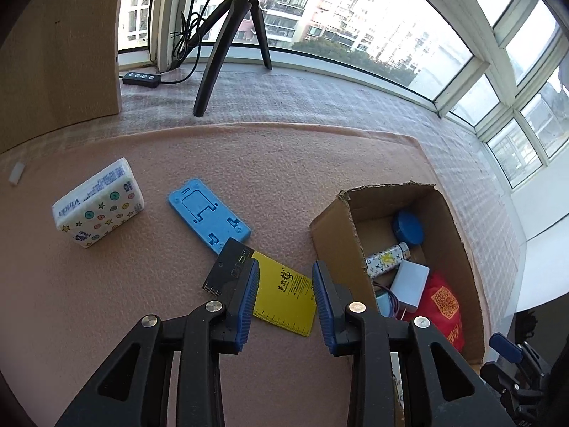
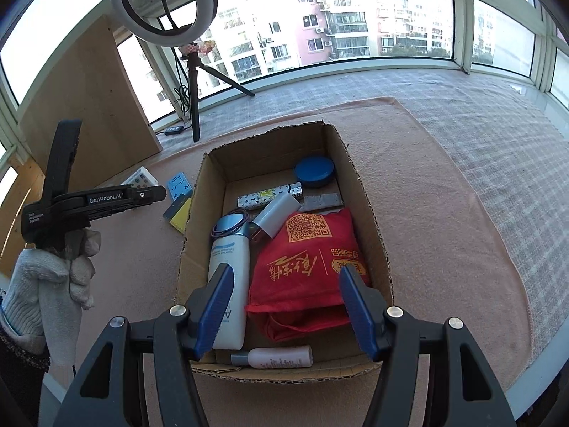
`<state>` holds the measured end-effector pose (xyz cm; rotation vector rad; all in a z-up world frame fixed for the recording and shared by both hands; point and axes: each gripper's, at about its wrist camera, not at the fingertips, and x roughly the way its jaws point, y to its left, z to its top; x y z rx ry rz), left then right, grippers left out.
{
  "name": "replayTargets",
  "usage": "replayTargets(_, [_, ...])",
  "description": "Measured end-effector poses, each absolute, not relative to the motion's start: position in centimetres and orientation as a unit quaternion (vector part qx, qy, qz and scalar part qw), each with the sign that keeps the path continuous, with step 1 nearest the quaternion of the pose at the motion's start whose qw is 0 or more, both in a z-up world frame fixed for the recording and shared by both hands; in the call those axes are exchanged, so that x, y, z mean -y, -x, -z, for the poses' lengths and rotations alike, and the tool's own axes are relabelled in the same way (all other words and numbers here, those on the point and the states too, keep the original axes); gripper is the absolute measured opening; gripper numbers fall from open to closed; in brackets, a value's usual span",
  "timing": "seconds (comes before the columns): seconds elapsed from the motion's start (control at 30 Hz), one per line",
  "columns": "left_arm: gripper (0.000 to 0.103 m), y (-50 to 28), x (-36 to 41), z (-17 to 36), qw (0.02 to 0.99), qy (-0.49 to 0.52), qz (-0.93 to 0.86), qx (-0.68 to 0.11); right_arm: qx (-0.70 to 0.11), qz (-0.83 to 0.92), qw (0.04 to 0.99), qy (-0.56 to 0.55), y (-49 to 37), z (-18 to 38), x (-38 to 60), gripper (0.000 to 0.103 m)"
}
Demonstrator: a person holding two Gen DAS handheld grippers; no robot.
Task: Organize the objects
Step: 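Move the left gripper to the yellow ruler card on the floor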
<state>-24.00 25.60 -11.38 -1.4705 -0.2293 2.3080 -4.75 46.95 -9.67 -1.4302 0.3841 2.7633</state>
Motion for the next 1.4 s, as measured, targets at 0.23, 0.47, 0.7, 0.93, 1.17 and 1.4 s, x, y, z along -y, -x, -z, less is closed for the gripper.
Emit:
replayTargets(0.23, [0.028,26.5,-26.9,13.2,0.198,0.541,-0.811,0.103,-0.124,-0.877,0.037,0.464,2.5,10.4,-49.6,0.058])
replayTargets(0.47, [0.024,28.1,-27.2,14.9,0.195,0.560,-0.795,0.131,-0.155,-0.865,0.074,0.471,1.0,11.3,-52.7,0.058])
replayTargets(0.7, [0.022,28.4,-28.2,16.9,0.193,0.585,-0.782,0.095,-0.168,-0.861,0.091,0.472,0.7,11.6,-53.8,0.058])
replayTargets(0.93, [0.019,25.7,-29.3,16.8,0.218,0.582,-0.783,-0.001,-0.175,-0.860,0.089,0.470,1.2,11.7,-53.4,0.058])
replayTargets(1.17, [0.019,22.3,-27.0,16.6,0.232,0.579,-0.781,-0.036,-0.168,-0.865,0.066,0.469,2.4,11.3,-51.5,0.058])
replayTargets(1.4, [0.019,18.3,-24.4,16.3,0.244,0.587,-0.772,-0.024,-0.160,-0.871,0.048,0.462,2.9,10.6,-49.5,0.058])
